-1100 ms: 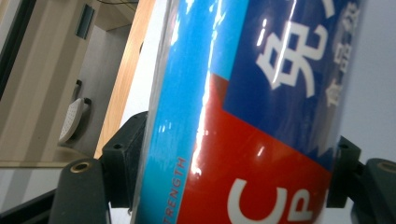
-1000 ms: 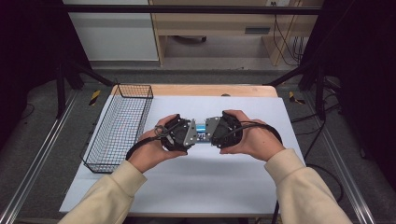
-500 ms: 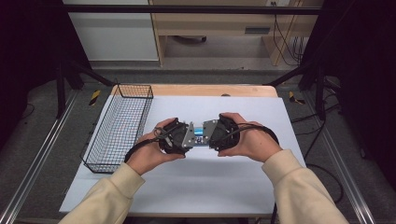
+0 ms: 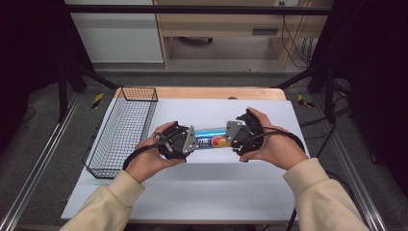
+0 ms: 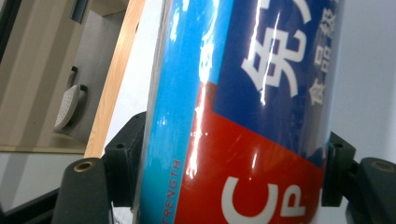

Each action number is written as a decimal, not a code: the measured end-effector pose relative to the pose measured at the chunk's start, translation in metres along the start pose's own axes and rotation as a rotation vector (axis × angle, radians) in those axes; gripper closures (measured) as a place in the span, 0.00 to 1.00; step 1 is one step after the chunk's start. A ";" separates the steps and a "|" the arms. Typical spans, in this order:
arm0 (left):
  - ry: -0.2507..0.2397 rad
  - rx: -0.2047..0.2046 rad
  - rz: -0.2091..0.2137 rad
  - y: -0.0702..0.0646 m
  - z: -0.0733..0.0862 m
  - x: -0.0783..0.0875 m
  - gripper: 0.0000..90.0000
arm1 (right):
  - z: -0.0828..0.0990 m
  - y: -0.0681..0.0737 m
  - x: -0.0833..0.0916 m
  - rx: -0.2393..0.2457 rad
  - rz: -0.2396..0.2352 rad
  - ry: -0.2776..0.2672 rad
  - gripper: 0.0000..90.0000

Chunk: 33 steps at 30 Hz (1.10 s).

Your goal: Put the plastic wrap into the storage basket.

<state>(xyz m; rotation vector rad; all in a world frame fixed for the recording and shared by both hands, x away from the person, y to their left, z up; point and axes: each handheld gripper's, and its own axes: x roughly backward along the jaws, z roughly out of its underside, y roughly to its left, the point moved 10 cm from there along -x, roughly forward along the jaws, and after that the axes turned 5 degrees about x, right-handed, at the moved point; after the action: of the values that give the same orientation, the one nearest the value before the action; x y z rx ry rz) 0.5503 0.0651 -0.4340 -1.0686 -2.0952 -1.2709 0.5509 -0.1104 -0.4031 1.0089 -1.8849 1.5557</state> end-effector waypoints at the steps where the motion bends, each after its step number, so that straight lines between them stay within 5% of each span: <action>1: 0.002 0.001 -0.005 0.001 0.001 0.001 0.32 | 0.006 -0.001 0.001 -0.016 0.007 0.004 0.06; 6: 0.016 0.001 -0.018 0.005 0.009 0.006 0.32 | 0.032 0.000 0.008 -0.088 0.039 0.002 0.07; 15: 0.016 0.075 -0.050 0.021 0.022 0.015 0.32 | 0.071 0.007 -0.007 -0.332 0.093 0.001 0.11; 20: 0.014 0.123 -0.074 0.033 0.028 0.022 0.32 | 0.081 0.010 -0.020 -0.534 0.157 -0.050 0.14; 22: 0.015 0.135 -0.080 0.037 0.030 0.025 0.32 | 0.082 0.016 -0.025 -0.624 0.142 -0.084 0.16; 23: 0.015 0.135 -0.080 0.037 0.030 0.025 0.32 | 0.082 0.016 -0.025 -0.624 0.142 -0.084 0.16; 24: 0.023 0.143 -0.092 0.039 0.032 0.027 0.32 | 0.086 0.019 -0.029 -0.693 0.175 -0.105 0.14; 28: 0.023 0.169 -0.099 0.043 0.035 0.031 0.32 | 0.098 0.021 -0.034 -0.848 0.245 -0.143 0.14; 33: 0.026 0.197 -0.105 0.047 0.038 0.034 0.33 | 0.112 0.031 -0.043 -0.959 0.282 -0.158 0.14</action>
<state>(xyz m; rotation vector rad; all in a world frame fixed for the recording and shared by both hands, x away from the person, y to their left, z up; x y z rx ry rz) 0.5683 0.1242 -0.4027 -0.8623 -2.2283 -1.0912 0.5617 -0.2063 -0.4802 0.4349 -2.5379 0.5073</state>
